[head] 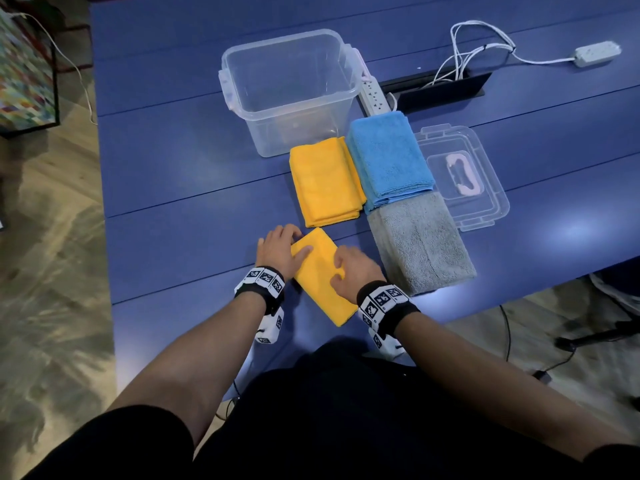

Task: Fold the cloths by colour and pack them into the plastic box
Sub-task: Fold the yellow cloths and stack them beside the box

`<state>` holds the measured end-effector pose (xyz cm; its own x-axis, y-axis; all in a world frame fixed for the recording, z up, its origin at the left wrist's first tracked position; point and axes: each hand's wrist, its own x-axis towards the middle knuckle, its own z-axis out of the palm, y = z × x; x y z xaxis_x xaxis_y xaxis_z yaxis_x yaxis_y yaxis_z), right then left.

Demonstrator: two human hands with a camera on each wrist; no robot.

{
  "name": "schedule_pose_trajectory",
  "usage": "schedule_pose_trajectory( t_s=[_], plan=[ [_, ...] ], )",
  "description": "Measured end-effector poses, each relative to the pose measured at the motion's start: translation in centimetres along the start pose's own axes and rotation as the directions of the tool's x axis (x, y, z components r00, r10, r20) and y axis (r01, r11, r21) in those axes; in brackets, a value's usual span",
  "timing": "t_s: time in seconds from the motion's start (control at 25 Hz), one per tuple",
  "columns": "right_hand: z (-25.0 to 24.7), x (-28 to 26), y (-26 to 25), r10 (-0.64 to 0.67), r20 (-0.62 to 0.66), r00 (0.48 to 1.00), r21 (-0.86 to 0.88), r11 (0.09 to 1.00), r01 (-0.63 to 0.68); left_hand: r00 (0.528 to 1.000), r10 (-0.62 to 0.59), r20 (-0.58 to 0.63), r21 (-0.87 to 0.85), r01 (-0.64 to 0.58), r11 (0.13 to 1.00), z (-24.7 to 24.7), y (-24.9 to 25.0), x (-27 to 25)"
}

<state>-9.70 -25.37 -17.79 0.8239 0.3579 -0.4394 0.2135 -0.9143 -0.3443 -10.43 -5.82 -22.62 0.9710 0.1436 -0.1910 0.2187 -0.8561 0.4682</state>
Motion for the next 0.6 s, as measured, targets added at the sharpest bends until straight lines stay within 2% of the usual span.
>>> schedule_pose_trajectory(
  t_s=[0.08, 0.16, 0.28, 0.36, 0.4, 0.44, 0.48, 0.52, 0.6],
  plan=[
    [0.4, 0.1, 0.0, -0.058, 0.235, 0.970, 0.005, 0.998, 0.059, 1.000, -0.011, 0.013, 0.023, 0.011, 1.000, 0.4, -0.3, -0.5],
    [1.0, 0.4, 0.3, -0.029, 0.345, 0.938, -0.037, 0.998, 0.044, 0.992, -0.109, 0.060, 0.026, 0.108, 0.994, 0.5, -0.4, -0.9],
    [1.2, 1.2, 0.6, -0.012, 0.352, 0.936, 0.078, 0.997, -0.016, 0.929, -0.347, 0.129, 0.024, 0.347, 0.938, -0.3, 0.0, -1.0],
    [0.9, 1.3, 1.0, 0.012, 0.305, 0.952, 0.230, 0.969, -0.086, 0.880, -0.404, 0.249, 0.054, 0.404, 0.913, -1.0, 0.5, -1.2],
    [0.8, 1.3, 1.4, 0.050, 0.270, 0.962, 0.291, 0.948, -0.131, 0.857, -0.414, 0.307, -0.016, 0.440, 0.898, -1.0, 0.8, -1.4],
    [0.9, 1.1, 1.7, 0.103, 0.239, 0.966, 0.341, 0.922, -0.182, 0.829, -0.420, 0.369, -0.157, 0.501, 0.851, -1.0, 0.8, -1.6],
    [1.1, 0.9, 1.9, 0.164, 0.216, 0.963, 0.385, 0.892, -0.238, 0.804, -0.407, 0.434, -0.336, 0.564, 0.754, -0.9, 0.8, -1.8],
    [1.4, 0.6, 2.1, 0.224, 0.207, 0.952, 0.433, 0.852, -0.294, 0.790, -0.371, 0.488, -0.507, 0.603, 0.616, -0.8, 0.9, -2.0],
    [1.8, 0.3, 2.1, 0.282, 0.211, 0.936, 0.473, 0.808, -0.350, 0.788, -0.298, 0.540, -0.716, 0.615, 0.331, -0.3, 1.4, -2.5]
  ],
)
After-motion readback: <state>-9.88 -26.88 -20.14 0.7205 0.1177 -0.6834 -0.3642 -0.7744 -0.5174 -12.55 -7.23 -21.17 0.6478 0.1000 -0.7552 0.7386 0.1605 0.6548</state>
